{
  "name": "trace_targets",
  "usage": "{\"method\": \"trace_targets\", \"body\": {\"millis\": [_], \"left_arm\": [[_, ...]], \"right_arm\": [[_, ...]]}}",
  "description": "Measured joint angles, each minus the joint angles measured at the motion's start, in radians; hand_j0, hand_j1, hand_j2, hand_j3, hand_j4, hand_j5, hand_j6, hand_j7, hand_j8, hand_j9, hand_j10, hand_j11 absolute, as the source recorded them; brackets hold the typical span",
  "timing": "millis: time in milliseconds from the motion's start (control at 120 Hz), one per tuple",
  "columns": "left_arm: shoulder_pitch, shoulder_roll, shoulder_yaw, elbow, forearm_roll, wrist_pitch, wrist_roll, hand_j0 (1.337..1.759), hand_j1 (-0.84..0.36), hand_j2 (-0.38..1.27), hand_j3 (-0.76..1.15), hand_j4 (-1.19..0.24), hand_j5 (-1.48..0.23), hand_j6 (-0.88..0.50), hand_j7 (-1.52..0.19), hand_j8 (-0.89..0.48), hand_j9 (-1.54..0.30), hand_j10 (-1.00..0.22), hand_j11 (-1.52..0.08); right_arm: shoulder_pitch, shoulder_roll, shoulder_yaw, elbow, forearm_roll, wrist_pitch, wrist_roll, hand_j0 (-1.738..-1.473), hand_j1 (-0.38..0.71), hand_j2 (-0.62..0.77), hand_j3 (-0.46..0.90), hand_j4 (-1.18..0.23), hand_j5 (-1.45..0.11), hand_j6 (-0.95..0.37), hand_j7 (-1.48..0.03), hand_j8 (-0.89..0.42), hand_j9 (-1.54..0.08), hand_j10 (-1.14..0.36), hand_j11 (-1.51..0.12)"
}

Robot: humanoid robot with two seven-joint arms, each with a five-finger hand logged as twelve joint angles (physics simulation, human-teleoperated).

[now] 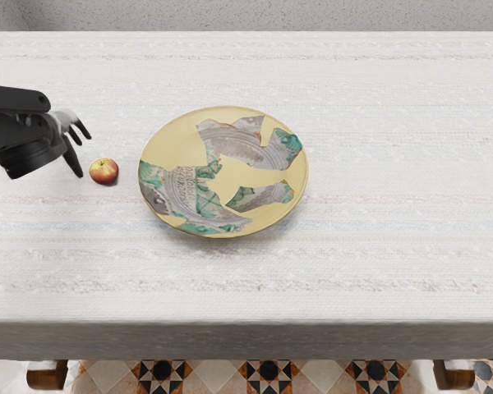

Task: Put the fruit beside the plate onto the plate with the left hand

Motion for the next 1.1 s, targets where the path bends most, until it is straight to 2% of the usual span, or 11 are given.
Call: {"method": "trace_targets", "body": {"millis": [342, 500, 617, 925, 1100], "left_arm": [[0.035, -0.028, -0.045, 0.025, 0.000, 0.002, 0.000, 1.658, -0.16, 0.09, 0.00, -0.43, -0.56, -0.43, -0.56, -0.43, -0.56, -0.43, -0.56], [0.076, -0.060, -0.062, 0.064, 0.000, 0.002, -0.001, 1.658, -0.17, 0.09, 0.00, -0.43, -0.56, -0.43, -0.56, -0.43, -0.56, -0.43, -0.56], [0.079, -0.069, -0.070, 0.085, 0.000, 0.002, -0.001, 1.658, -0.17, 0.08, 0.00, -0.43, -0.56, -0.43, -0.56, -0.43, -0.56, -0.43, -0.56], [0.102, -0.080, -0.079, 0.097, 0.000, 0.002, -0.002, 1.658, -0.17, 0.09, 0.00, -0.44, -0.57, -0.44, -0.57, -0.44, -0.57, -0.44, -0.57], [0.115, -0.082, -0.080, 0.108, 0.000, 0.002, -0.002, 1.658, -0.23, 0.13, 0.00, -0.49, -0.63, -0.49, -0.63, -0.49, -0.63, -0.49, -0.63]], "right_arm": [[0.000, 0.000, 0.000, 0.000, 0.000, 0.000, 0.000, -1.658, -0.31, -0.01, 0.00, -0.04, -0.05, -0.04, -0.05, -0.04, -0.05, -0.04, -0.05], [0.000, 0.000, 0.000, 0.000, 0.000, 0.000, 0.000, -1.658, -0.31, -0.01, 0.00, -0.04, -0.05, -0.04, -0.05, -0.04, -0.05, -0.04, -0.05], [0.000, 0.000, 0.000, 0.000, 0.000, 0.000, 0.000, -1.658, -0.31, -0.01, 0.00, -0.04, -0.05, -0.04, -0.05, -0.04, -0.05, -0.04, -0.05], [0.000, 0.000, 0.000, 0.000, 0.000, 0.000, 0.000, -1.658, -0.31, -0.01, 0.00, -0.04, -0.05, -0.04, -0.05, -0.04, -0.05, -0.04, -0.05], [0.000, 0.000, 0.000, 0.000, 0.000, 0.000, 0.000, -1.658, -0.31, -0.01, 0.00, -0.04, -0.05, -0.04, -0.05, -0.04, -0.05, -0.04, -0.05]]}}
